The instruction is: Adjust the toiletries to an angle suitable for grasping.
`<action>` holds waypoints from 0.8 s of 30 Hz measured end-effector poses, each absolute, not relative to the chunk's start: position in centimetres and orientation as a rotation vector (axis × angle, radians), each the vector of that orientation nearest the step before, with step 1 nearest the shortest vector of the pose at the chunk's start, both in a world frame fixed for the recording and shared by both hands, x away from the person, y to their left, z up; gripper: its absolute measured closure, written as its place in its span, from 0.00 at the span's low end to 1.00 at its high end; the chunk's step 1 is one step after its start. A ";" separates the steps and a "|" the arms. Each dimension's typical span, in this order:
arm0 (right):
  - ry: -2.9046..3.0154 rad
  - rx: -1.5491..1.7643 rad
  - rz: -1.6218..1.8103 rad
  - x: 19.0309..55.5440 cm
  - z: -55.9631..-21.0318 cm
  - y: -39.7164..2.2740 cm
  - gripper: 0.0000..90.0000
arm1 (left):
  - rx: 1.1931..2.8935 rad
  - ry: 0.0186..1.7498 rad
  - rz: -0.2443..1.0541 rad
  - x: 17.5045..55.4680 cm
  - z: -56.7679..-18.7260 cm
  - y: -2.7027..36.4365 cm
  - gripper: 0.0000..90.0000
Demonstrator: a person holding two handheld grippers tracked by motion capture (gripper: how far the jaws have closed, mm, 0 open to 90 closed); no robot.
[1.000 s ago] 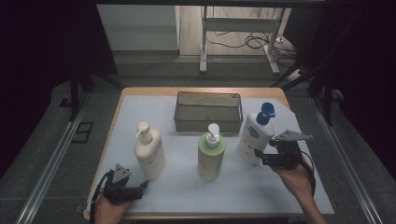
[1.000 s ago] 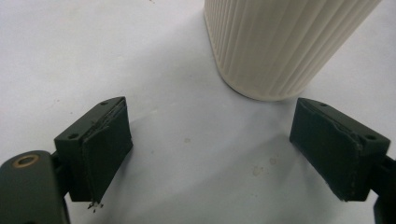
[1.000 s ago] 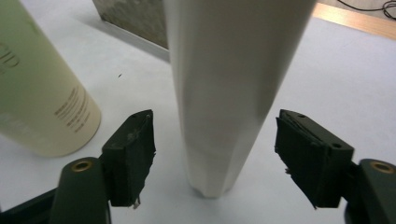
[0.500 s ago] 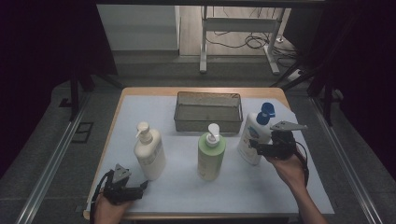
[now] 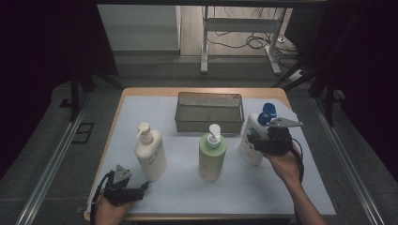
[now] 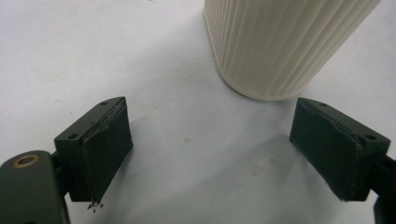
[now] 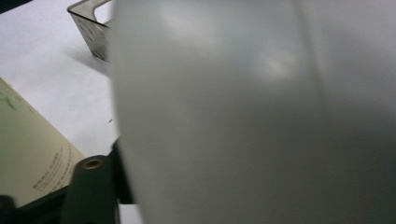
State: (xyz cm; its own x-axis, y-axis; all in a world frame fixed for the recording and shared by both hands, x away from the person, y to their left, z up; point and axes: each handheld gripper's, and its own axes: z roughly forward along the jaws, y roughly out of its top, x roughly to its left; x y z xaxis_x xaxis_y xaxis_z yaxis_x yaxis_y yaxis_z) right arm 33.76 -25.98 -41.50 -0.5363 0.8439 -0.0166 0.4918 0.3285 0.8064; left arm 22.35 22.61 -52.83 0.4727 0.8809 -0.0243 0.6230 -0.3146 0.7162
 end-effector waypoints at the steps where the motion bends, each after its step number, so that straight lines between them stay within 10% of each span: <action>1: 2.161 1.169 1.072 33.7 -41.5 -25.9 0.41 | 2.052 1.242 0.495 22.4 -52.8 22.6 0.14; 24: 2.167 1.191 1.080 33.2 -41.1 -26.3 0.44 | 2.053 1.242 0.493 22.4 -52.8 22.6 0.14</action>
State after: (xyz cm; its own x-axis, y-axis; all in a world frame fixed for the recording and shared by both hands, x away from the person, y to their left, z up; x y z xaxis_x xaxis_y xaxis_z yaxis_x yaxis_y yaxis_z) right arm 33.16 -26.27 -41.08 -0.5324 0.8464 -0.0087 0.5027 0.3245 0.8013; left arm 22.37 22.62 -52.82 0.4731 0.8807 -0.0248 0.6235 -0.3147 0.7156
